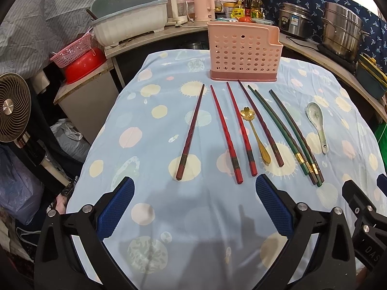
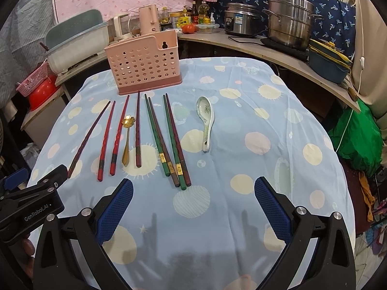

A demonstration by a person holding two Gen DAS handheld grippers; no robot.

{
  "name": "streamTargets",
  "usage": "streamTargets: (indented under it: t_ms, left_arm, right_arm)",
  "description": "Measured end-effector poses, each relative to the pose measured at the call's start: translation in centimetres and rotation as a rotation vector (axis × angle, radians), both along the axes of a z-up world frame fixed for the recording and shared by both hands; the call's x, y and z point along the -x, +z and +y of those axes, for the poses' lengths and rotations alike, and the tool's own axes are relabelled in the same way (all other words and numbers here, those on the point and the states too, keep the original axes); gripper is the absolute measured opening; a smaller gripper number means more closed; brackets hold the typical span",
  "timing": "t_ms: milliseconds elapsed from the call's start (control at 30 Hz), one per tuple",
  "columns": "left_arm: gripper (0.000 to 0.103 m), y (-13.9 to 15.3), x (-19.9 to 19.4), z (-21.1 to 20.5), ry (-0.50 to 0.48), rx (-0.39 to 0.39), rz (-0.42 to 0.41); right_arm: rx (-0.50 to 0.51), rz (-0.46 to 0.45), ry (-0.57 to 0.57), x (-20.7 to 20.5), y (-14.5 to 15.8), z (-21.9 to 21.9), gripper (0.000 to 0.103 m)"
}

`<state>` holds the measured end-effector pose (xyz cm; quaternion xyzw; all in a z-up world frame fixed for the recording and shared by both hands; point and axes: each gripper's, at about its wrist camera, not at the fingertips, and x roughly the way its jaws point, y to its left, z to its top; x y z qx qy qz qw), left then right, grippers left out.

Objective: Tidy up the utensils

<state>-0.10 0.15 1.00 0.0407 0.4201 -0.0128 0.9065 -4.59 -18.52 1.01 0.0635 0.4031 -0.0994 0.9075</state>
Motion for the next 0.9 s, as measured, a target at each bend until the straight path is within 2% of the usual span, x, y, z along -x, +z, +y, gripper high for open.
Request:
streamTargets:
  t_ms: [900]
  left_arm:
    - [0.096, -0.21, 0.21, 0.49, 0.009, 0.001, 0.005]
  right_arm:
    - [-0.02, 0.009, 0.001, 0.29, -0.38, -0.02, 0.096]
